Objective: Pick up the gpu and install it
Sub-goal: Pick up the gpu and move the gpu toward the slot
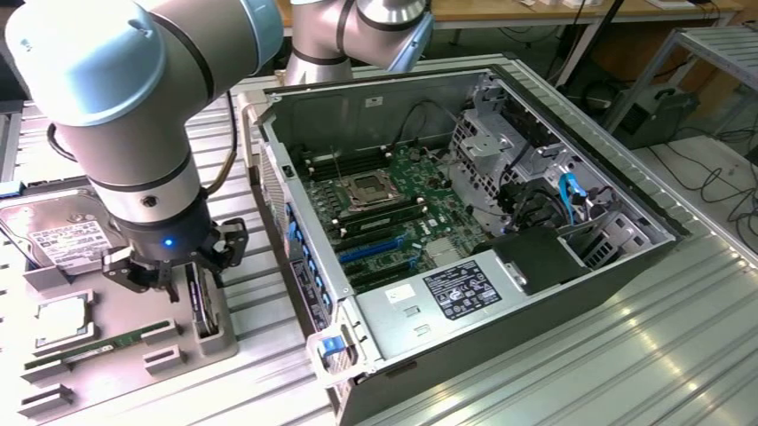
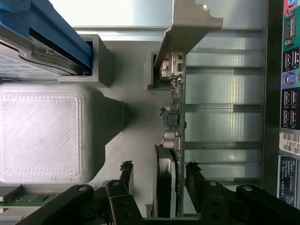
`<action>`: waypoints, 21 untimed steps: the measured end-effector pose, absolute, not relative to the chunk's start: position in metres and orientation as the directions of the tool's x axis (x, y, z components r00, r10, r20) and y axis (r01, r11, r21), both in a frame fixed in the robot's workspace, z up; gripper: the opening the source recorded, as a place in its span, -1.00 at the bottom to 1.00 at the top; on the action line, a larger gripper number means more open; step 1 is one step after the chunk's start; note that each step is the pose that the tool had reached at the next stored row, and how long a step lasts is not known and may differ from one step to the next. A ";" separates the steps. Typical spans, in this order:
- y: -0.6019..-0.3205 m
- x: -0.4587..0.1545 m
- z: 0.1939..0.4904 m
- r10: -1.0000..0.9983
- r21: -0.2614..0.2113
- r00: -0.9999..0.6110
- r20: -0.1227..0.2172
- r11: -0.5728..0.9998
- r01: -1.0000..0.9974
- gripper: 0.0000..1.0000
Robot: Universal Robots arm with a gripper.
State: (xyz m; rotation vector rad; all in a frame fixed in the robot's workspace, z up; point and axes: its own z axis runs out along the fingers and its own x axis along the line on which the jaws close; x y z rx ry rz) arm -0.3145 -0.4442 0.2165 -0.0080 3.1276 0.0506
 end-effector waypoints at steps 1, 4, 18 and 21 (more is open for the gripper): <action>-0.444 -0.314 0.217 -0.005 0.032 -1.000 -0.014 0.999 -0.005 0.11; -0.444 -0.314 0.217 -0.005 0.032 -1.000 -0.014 0.999 -0.006 -0.15; -0.444 -0.312 0.217 -0.005 0.032 -1.000 -0.014 0.999 -0.006 -0.44; -0.444 -0.312 0.217 -0.005 0.032 -1.000 -0.014 0.999 -0.006 -0.44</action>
